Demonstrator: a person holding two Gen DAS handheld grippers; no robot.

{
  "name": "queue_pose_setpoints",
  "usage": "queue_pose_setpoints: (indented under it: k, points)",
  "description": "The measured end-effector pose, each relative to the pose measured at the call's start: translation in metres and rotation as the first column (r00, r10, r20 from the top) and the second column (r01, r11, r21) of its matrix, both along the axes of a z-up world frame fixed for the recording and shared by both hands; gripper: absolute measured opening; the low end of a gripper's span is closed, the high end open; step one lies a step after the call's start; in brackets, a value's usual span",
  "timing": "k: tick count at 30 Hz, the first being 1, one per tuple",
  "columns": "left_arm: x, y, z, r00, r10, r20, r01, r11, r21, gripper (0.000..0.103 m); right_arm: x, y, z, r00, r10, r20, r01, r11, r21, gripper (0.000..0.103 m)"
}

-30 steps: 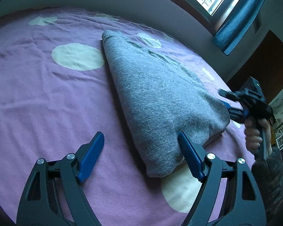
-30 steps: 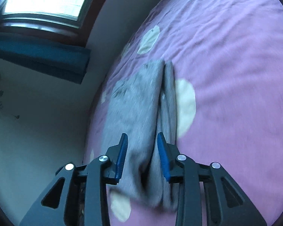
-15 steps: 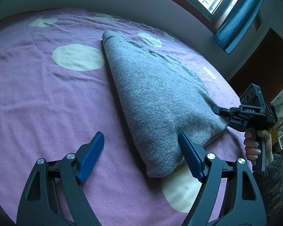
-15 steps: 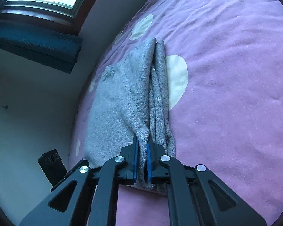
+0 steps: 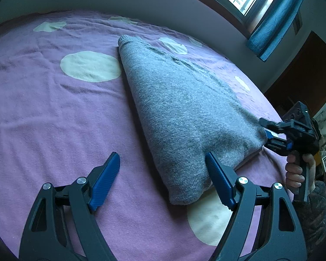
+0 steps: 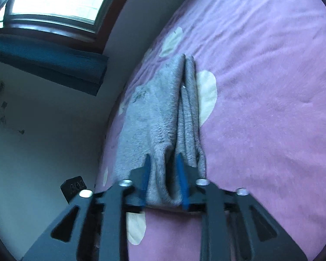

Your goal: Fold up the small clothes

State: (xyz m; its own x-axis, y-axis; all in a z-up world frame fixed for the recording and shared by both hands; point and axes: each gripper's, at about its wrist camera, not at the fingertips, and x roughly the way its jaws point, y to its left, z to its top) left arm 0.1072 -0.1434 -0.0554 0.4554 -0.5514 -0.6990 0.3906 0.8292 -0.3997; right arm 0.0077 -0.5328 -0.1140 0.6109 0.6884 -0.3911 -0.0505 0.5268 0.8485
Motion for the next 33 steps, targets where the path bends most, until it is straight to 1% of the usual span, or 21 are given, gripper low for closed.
queue_pose_setpoints:
  k: [1, 2, 6, 7, 8, 10, 12, 15, 19, 24, 29, 32, 33]
  points:
    - [0.0, 0.0, 0.0, 1.0, 0.0, 0.0, 0.0, 1.0, 0.0, 0.08, -0.003, 0.001, 0.002, 1.0, -0.004, 0.005, 0.005, 1.0, -0.013, 0.05]
    - [0.0, 0.0, 0.0, 1.0, 0.0, 0.0, 0.0, 1.0, 0.0, 0.08, -0.004, 0.001, 0.004, 1.0, -0.008, 0.006, 0.008, 0.999, -0.031, 0.053]
    - [0.0, 0.0, 0.0, 1.0, 0.0, -0.001, 0.0, 1.0, -0.001, 0.08, -0.006, 0.005, 0.001, 1.0, -0.009, -0.01, 0.008, 0.996, -0.091, 0.053]
    - [0.0, 0.0, 0.0, 1.0, 0.0, 0.0, 0.0, 1.0, -0.001, 0.08, -0.006, 0.005, -0.001, 1.0, -0.009, -0.014, 0.007, 0.994, -0.107, 0.052]
    - [0.0, 0.0, 0.0, 1.0, 0.0, 0.0, 0.0, 1.0, 0.0, 0.08, -0.005, 0.006, -0.001, 1.0, -0.01, -0.02, 0.007, 0.991, -0.132, 0.049]
    - [0.0, 0.0, 0.0, 1.0, -0.001, 0.0, 0.001, 1.0, 0.003, 0.08, -0.004, 0.013, -0.003, 0.999, -0.011, -0.043, 0.003, 0.983, -0.181, 0.029]
    - [0.0, -0.001, 0.0, 1.0, -0.001, 0.001, 0.001, 1.0, 0.005, 0.08, -0.005, 0.019, -0.005, 0.999, -0.01, -0.051, -0.001, 0.977, -0.211, 0.021]
    - [0.002, -0.001, -0.002, 1.0, -0.003, 0.003, 0.003, 1.0, 0.012, 0.08, -0.008, 0.018, -0.007, 0.999, -0.006, -0.047, -0.004, 0.978, -0.208, 0.018]
    - [0.003, -0.004, -0.003, 1.0, -0.003, 0.005, 0.003, 1.0, 0.027, 0.08, -0.007, 0.02, -0.009, 0.999, 0.0, -0.04, -0.009, 0.98, -0.2, 0.018]
    - [0.001, -0.012, -0.001, 1.0, -0.006, 0.017, 0.004, 0.997, 0.072, 0.08, -0.008, 0.017, -0.01, 0.999, 0.008, -0.032, -0.014, 0.981, -0.196, 0.018]
    - [0.002, -0.012, -0.001, 1.0, -0.004, 0.016, 0.002, 0.997, 0.077, 0.08, -0.009, 0.018, -0.01, 1.0, 0.011, -0.026, -0.016, 0.981, -0.193, 0.018]
    - [0.002, -0.013, -0.001, 1.0, -0.002, 0.016, 0.001, 0.997, 0.078, 0.082, -0.011, 0.016, -0.011, 1.0, 0.012, -0.015, -0.015, 0.986, -0.169, 0.023]
    - [0.002, -0.014, -0.001, 1.0, -0.009, 0.013, 0.008, 0.997, 0.071, 0.086, -0.012, 0.016, -0.01, 1.0, 0.015, -0.006, -0.016, 0.987, -0.158, 0.027]
